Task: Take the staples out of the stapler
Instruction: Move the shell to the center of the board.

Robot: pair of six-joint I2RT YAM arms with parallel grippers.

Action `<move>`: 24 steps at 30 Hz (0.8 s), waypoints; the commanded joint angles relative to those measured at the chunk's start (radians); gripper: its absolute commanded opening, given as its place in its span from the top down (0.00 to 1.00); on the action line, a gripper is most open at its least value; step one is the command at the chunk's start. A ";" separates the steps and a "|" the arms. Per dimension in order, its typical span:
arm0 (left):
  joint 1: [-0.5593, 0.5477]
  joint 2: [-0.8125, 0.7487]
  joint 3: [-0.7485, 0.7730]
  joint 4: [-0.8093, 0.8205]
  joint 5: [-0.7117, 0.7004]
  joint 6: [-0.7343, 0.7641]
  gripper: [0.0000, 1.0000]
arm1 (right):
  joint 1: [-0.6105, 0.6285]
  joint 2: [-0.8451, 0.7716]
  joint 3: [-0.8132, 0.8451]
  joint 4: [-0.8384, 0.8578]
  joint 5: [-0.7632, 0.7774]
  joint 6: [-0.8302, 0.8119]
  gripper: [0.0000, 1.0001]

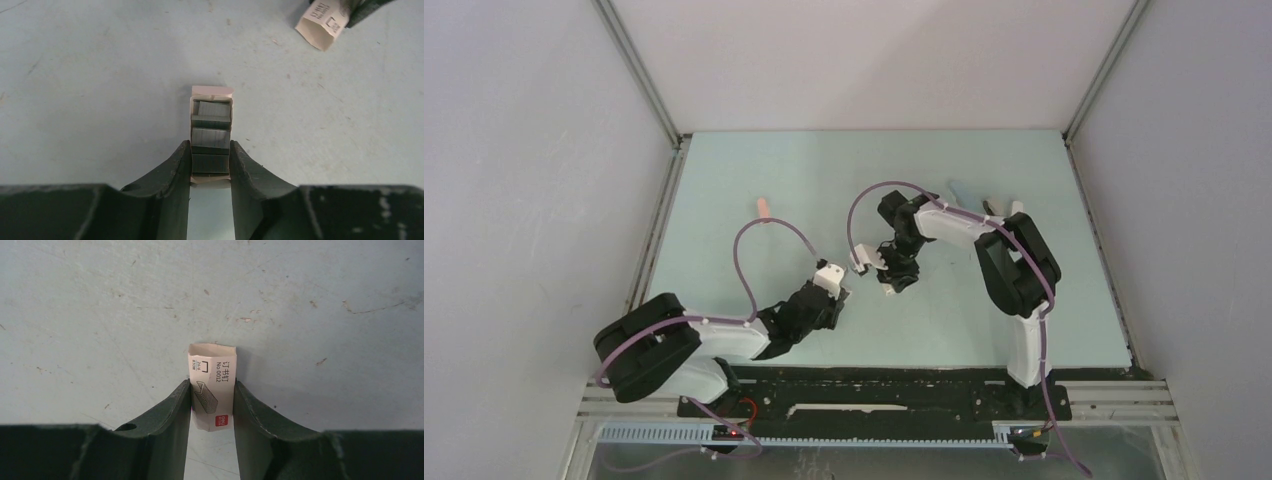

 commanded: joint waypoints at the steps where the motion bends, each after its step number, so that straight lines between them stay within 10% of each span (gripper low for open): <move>1: -0.057 -0.014 -0.003 -0.009 0.057 0.082 0.71 | -0.003 -0.052 -0.038 -0.033 -0.010 0.003 0.57; 24: -0.119 0.034 0.020 0.092 0.166 0.191 0.64 | -0.005 -0.191 -0.208 0.046 -0.017 0.055 0.55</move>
